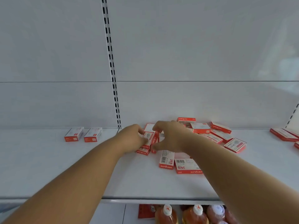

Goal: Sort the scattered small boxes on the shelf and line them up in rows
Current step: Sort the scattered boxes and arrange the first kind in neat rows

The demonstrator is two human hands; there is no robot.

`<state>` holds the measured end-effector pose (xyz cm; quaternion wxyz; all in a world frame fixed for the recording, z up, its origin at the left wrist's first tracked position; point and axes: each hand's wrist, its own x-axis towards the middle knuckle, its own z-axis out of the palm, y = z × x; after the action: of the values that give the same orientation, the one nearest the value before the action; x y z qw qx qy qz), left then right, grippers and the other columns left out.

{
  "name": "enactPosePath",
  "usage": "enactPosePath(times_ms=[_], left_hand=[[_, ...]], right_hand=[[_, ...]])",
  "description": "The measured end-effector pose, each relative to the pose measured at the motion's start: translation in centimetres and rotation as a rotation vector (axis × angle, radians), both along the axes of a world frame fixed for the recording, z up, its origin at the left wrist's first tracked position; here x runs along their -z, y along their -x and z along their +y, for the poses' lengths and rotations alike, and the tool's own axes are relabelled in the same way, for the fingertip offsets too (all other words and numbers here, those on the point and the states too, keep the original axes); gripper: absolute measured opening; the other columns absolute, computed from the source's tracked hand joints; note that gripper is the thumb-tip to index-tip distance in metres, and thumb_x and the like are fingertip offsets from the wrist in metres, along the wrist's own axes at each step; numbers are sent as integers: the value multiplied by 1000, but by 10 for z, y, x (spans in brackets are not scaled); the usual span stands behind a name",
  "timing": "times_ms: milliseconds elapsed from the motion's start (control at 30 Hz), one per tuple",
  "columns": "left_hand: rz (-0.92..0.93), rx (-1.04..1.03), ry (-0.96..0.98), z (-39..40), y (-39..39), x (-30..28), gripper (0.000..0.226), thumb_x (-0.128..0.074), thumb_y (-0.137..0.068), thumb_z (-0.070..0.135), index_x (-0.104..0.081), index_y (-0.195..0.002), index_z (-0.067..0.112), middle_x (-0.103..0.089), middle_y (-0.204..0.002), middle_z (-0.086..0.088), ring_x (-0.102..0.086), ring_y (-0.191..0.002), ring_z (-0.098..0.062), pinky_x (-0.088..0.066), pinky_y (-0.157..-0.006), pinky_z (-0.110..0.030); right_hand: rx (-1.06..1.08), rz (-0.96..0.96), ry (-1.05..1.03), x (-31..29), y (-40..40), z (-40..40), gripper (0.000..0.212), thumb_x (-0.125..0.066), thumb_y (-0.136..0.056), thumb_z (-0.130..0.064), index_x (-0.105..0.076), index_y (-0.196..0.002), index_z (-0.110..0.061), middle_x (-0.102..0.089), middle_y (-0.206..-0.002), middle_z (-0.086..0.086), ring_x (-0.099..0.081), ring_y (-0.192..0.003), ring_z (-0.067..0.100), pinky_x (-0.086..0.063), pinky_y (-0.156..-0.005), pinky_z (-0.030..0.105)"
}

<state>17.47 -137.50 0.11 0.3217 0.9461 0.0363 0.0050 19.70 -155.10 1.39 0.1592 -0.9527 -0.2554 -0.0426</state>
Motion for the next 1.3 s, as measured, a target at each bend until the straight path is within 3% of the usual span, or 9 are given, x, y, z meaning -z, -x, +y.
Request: enactPosePath(times_ms=[133,233,333,467,633,833,967,1067,1300], left_hand=[[67,-73,126,4,-2,-3,40,-71,-88,28,-55,-125,22,-67,-108,-4,-68,-88,-16,-55,-66,-30],[74,-89,236,9,-1,-4,35,-67,-90,18,-58,-124,20,-69,-106,-5,-67,-93,-20,-56,-83,-35],[-43,-116,506,13,2,-11,20,-63,-92,6,-65,-109,16,-73,-95,0,-69,-90,-17,-58,-78,-36],[-185,-4,888,12,14,-21,23,-60,-93,0,-67,-107,17,-77,-92,4,-74,-85,-15,-55,-66,-25],[-290,81,750,13,27,-23,27,-63,-94,8,-64,-100,35,-76,-90,16,-73,-83,-4,-58,-76,-25],[-176,128,880,9,37,-24,18,-62,-94,5,-68,-106,17,-78,-90,2,-75,-77,-16,-55,-58,-24],[-123,162,907,-5,37,-29,16,-61,-95,12,-67,-109,16,-78,-87,-3,-72,-69,-16,-51,-55,-26],[-172,172,865,-26,39,-30,17,-62,-95,15,-65,-109,25,-77,-88,3,-74,-75,-18,-53,-59,-27],[-149,286,830,-142,38,-24,24,-65,-92,13,-65,-113,26,-76,-94,0,-75,-82,-22,-61,-72,-40]], right_hand=[[-27,149,-556,-7,6,-10,47,-80,-74,-26,-55,-113,-39,-68,-101,-15,-68,-91,14,-58,-68,26],[-66,384,-1049,-14,9,-16,42,-75,-75,-9,-63,-112,-28,-76,-99,1,-71,-95,33,-57,-88,49],[-94,459,-1253,-14,16,-13,36,-72,-72,-15,-68,-108,-16,-73,-101,14,-65,-90,31,-48,-90,46],[-26,360,-1274,-14,21,-6,36,-65,-83,10,-62,-107,-17,-75,-98,9,-72,-88,26,-56,-73,30],[8,328,-1335,-19,29,2,58,-66,-81,14,-54,-120,-28,-75,-93,8,-73,-92,26,-60,-77,40],[-12,409,-1515,-19,47,-1,23,-59,-88,8,-71,-102,-6,-73,-98,18,-72,-91,33,-58,-75,40],[74,475,-1652,-29,50,-13,16,-53,-92,9,-63,-97,-2,-70,-97,22,-70,-91,38,-59,-69,43],[135,433,-1621,-34,58,-37,13,-52,-94,5,-59,-100,-4,-71,-94,22,-71,-85,37,-59,-63,42],[252,257,-1451,-22,84,-155,13,-56,-95,0,-63,-107,1,-71,-90,18,-71,-82,32,-60,-73,42]])
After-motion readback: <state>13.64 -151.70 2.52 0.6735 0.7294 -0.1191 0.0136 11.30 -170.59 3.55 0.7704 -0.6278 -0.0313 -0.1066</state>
